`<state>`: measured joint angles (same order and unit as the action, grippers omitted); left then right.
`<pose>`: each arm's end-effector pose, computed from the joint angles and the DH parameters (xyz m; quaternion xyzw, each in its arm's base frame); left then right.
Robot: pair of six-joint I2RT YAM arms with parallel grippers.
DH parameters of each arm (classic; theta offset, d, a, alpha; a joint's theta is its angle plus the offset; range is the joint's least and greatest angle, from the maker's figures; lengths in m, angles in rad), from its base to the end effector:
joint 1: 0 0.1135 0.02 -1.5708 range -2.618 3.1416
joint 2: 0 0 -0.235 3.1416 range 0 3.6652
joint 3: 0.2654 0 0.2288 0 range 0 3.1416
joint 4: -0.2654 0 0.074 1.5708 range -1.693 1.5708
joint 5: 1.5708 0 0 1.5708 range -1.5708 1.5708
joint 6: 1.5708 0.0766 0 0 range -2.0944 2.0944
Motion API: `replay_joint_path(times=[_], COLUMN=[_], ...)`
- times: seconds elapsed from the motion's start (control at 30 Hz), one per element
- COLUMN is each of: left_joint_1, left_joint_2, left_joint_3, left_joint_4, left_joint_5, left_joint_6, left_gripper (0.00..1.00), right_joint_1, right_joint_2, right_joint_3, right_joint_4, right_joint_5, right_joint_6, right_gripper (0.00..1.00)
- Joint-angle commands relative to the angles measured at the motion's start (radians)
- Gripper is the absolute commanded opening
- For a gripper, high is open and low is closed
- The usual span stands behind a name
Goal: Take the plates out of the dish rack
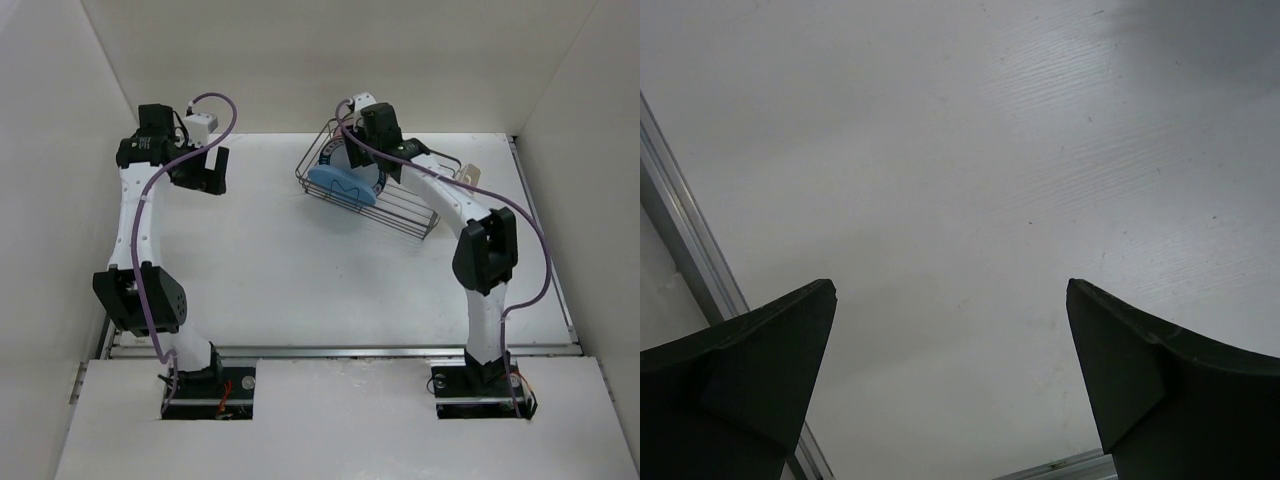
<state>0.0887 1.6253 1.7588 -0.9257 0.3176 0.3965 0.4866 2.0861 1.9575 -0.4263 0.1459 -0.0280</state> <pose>0.3475 0.0069 0.3325 0.1994 0.8935 -0.0520 0.3989 0.4381 0.2192 0.2703 -0.1875 0.8518 0.0482 0.4869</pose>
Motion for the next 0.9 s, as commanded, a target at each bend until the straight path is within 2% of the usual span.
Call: replay_joint_path(times=[0.0,0.1,0.23,0.27,0.33,0.47,0.67,0.73,0.8,0.83,0.87], left_joint_1=[-0.003,-0.003,-0.003,-0.003,-0.003,-0.012,-0.021,-0.021,-0.021,-0.021,-0.021], left_joint_2=[0.010,0.010,0.010,0.010,0.010,0.010,0.010,-0.001,-0.001,-0.011,-0.012], left_joint_3=[0.034,0.044,0.044,0.044,0.044,0.044,0.033,0.024,0.013,0.013,0.013], left_joint_4=[-0.005,-0.005,-0.015,-0.015,-0.015,-0.024,-0.024,-0.024,-0.024,-0.013,-0.013], left_joint_5=[0.029,0.038,0.038,0.038,0.038,0.038,0.048,0.048,0.057,0.067,0.067], left_joint_6=[-0.007,-0.016,-0.016,-0.016,-0.016,-0.025,-0.035,-0.044,-0.044,-0.044,-0.053], left_gripper=[1.00,1.00,1.00,1.00,1.00,1.00,1.00,1.00,1.00,1.00,1.00], right_joint_1=[0.006,0.038,0.098,0.121,0.133,0.133,0.142,0.142,0.142,0.142,0.151], right_joint_2=[-0.153,-0.230,-0.242,-0.242,-0.212,-0.103,-0.054,-0.054,-0.081,-0.092,-0.118], right_joint_3=[0.026,-0.081,-0.149,-0.173,-0.174,-0.082,-0.081,-0.072,-0.062,-0.062,-0.072], right_joint_4=[0.029,0.050,0.029,0.029,0.040,-0.009,-0.008,-0.008,-0.008,-0.008,-0.008], right_joint_5=[0.017,-0.005,0.007,0.029,0.075,0.172,0.236,0.277,0.277,0.277,0.277], right_joint_6=[-0.052,-0.075,-0.111,-0.112,-0.112,-0.112,-0.122,-0.122,-0.131,-0.131,-0.131], right_gripper=[0.53,0.55,0.58,0.61,0.66,0.66,0.55,0.45,0.45,0.48,0.59])
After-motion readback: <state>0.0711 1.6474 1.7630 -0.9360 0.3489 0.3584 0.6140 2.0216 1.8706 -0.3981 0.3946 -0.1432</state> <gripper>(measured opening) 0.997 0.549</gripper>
